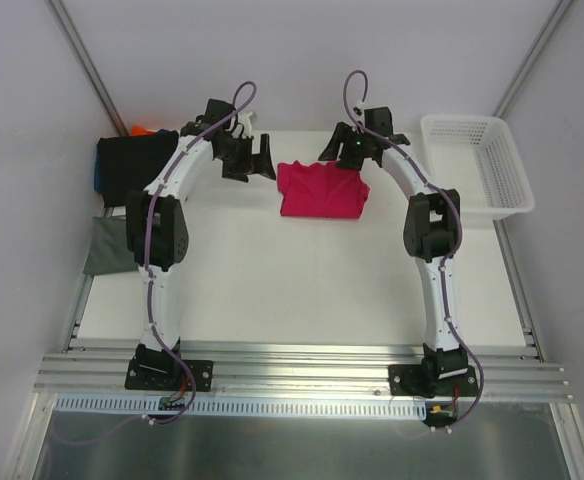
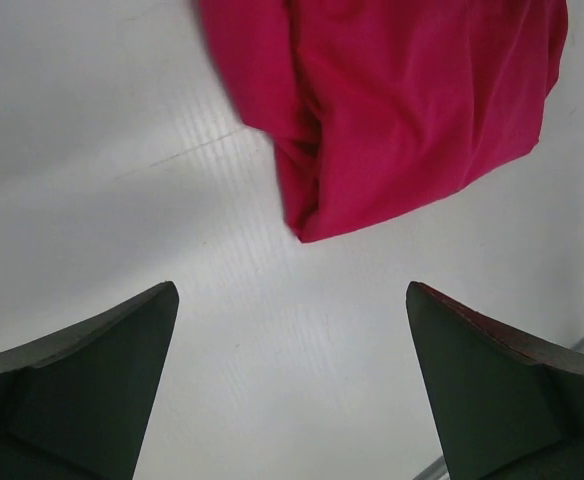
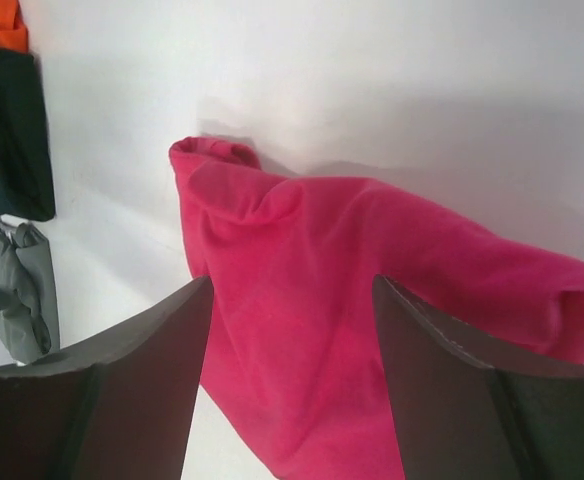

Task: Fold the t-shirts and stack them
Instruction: Fold the tshirt

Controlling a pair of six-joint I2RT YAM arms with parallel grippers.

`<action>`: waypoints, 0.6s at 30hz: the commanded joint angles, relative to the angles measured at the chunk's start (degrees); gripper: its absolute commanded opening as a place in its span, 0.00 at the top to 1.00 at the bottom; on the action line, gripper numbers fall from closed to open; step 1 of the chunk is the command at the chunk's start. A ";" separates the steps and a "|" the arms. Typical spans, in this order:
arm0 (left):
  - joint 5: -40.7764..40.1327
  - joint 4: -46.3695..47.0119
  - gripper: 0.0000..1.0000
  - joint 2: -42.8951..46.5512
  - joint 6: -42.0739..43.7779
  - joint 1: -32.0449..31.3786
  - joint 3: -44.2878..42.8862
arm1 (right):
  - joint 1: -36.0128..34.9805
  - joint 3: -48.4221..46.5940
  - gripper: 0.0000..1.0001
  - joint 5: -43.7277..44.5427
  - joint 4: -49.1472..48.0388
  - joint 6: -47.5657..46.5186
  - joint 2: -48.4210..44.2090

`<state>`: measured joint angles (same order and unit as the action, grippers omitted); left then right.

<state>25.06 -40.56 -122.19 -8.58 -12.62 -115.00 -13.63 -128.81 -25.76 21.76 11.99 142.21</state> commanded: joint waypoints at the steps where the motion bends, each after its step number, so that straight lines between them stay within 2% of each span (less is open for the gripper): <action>1: 14.21 0.56 0.01 -9.17 -3.28 0.67 -5.75 | -1.66 1.01 0.32 -1.31 -0.75 1.11 -1.75; 5: 18.79 3.20 0.01 -15.87 -4.43 0.85 -10.32 | -1.58 4.79 0.32 -2.02 0.30 0.93 -4.48; 9: 23.10 7.32 0.01 -21.06 -9.43 1.02 -12.17 | -1.58 7.86 0.32 -1.58 1.18 0.14 -6.33; 18: 27.67 14.36 0.01 -27.30 -16.37 1.02 -14.46 | -2.19 11.13 0.31 -0.08 3.11 -1.79 -7.30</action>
<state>48.51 -30.26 -146.96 -20.97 -11.90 -127.50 -15.49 -118.54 -26.33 23.03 11.44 139.26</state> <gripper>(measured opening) 0.991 0.688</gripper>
